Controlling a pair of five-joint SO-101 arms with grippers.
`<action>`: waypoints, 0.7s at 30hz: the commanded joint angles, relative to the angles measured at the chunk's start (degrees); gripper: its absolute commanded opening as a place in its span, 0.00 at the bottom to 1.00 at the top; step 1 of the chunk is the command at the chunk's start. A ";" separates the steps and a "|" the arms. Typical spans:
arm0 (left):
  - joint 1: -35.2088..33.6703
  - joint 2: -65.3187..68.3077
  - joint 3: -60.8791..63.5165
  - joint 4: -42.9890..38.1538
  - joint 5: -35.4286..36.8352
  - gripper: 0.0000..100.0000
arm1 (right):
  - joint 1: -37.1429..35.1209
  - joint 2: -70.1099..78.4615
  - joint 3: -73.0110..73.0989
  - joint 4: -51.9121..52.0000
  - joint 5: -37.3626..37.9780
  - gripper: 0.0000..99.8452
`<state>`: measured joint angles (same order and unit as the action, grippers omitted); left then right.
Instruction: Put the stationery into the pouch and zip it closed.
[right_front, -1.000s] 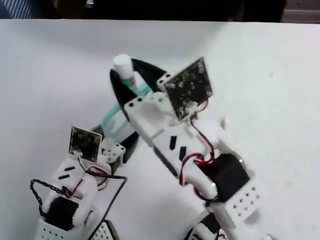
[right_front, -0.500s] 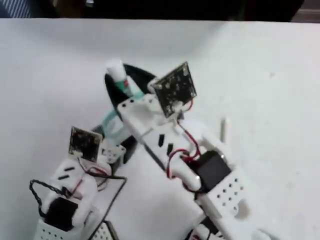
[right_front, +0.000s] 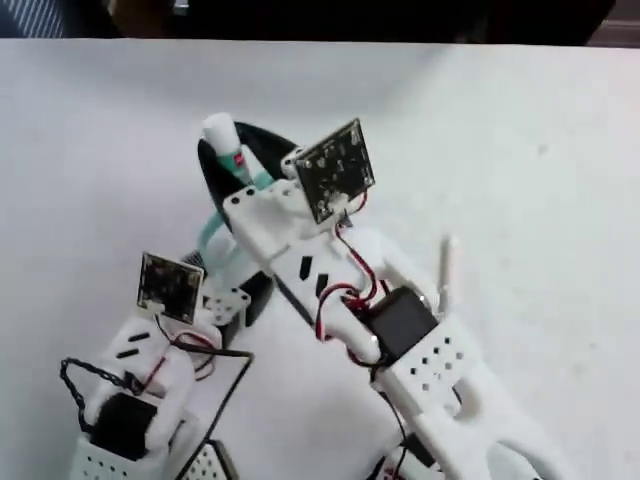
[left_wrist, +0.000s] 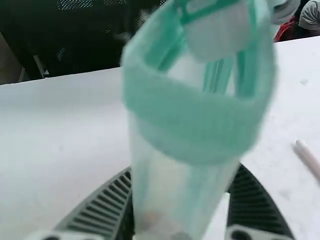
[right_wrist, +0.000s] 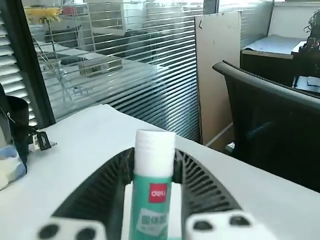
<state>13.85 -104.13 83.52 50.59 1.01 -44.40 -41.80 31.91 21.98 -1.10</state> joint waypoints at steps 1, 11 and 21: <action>-0.22 -0.48 -1.67 -0.18 0.09 0.25 | -0.48 -0.31 -0.79 2.15 -0.70 0.02; -0.31 -0.48 -1.67 -0.26 0.09 0.25 | -1.71 -6.20 -0.53 15.69 -0.26 0.02; -2.68 -0.48 -1.76 -0.26 0.53 0.25 | -1.89 -8.48 -0.62 23.08 7.12 0.05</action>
<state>13.14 -104.13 83.52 50.68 1.01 -45.71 -49.54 31.03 42.37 3.38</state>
